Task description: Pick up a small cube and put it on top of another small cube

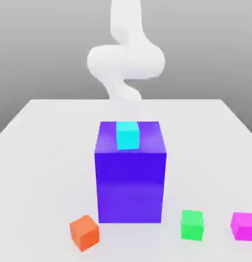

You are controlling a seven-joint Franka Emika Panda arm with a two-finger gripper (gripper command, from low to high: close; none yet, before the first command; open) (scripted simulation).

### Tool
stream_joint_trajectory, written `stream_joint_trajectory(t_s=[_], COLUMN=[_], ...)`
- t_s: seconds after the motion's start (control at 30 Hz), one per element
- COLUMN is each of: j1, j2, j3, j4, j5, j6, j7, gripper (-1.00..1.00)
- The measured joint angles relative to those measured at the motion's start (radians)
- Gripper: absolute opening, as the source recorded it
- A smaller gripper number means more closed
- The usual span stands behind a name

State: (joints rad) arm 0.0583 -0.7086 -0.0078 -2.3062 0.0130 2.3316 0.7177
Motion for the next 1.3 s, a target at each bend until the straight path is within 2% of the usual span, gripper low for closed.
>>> stream_joint_trajectory(t_s=[0.3, 0.57, 0.73, 0.9, 1.07, 1.1, 1.3], j1=[0.188, 0.308, 0.382, 0.431, 0.468, 0.471, 0.473], j2=[0.333, 0.623, 0.803, 0.984, 1.165, 1.187, 1.199], j3=[-0.001, 0.055, 0.087, 0.115, 0.088, 0.084, 0.082], j4=[-0.022, -0.042, -0.055, -0.067, -0.039, -0.034, -0.032], j5=[0.053, 0.071, 0.031, -0.064, -0.119, -0.123, -0.126], j6=[0.114, 0.214, 0.279, 0.342, 0.468, 0.485, 0.492], j7=[-0.304, -0.548, -0.664, -0.741, -0.731, -0.729, -0.726], gripper=[0.0, 0.0, 0.0, 0.0, 0.0, -1.0, -1.0])
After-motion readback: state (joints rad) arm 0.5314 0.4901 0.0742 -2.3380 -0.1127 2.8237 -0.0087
